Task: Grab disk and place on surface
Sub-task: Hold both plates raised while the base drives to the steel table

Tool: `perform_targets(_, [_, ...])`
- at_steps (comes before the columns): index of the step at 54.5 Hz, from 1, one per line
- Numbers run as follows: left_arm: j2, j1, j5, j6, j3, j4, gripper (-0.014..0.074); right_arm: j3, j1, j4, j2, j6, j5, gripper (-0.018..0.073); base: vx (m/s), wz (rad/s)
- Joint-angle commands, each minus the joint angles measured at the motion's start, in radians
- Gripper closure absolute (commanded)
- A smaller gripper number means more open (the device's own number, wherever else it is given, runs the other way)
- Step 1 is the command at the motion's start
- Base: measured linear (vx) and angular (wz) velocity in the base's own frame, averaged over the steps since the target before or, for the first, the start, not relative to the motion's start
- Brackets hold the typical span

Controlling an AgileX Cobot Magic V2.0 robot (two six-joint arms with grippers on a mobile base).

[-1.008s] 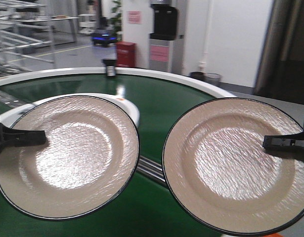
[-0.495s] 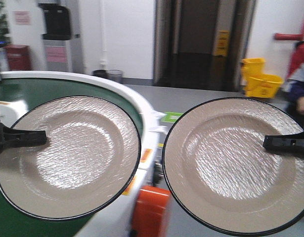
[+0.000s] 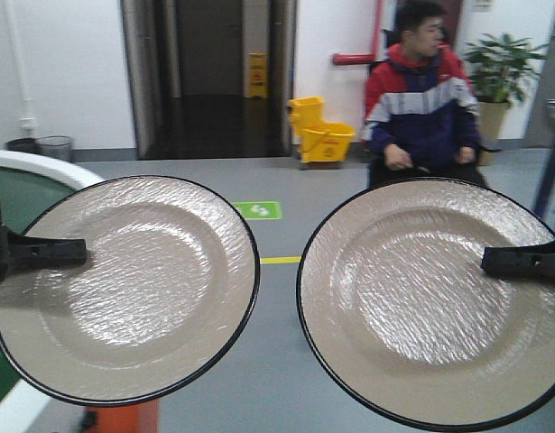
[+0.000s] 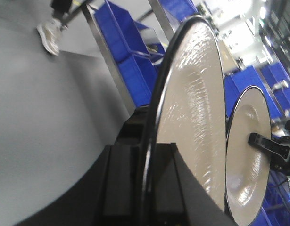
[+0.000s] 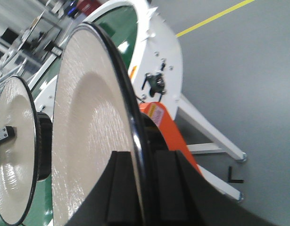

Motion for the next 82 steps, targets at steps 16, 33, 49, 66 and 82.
perform_targets(16, [-0.047,-0.007,0.059,-0.016,-0.034,-0.151,0.0603,-0.035,-0.004,0.131,-0.044,0.006,0.000,0.0568,-0.02,-0.47])
perform_targets(33, [-0.047,-0.007,0.059,-0.016,-0.034,-0.150,0.0603,-0.035,-0.004,0.131,-0.061,0.006,0.001,0.0568,0.13,-0.48])
perform_targets(49, [-0.047,-0.007,0.059,-0.016,-0.034,-0.151,0.0603,-0.035,-0.004,0.131,-0.087,0.006,0.002,0.0568,0.26,-0.45])
perform_targets(66, [-0.047,-0.007,0.059,-0.016,-0.034,-0.151,0.0603,-0.035,-0.004,0.131,-0.183,0.006,0.002,0.0568,0.37,-0.17])
perform_targets(82, [-0.047,-0.007,0.059,-0.016,-0.034,-0.151,0.0603,-0.035,-0.004,0.132,-0.308,0.006,0.001,0.0568,0.46,0.06])
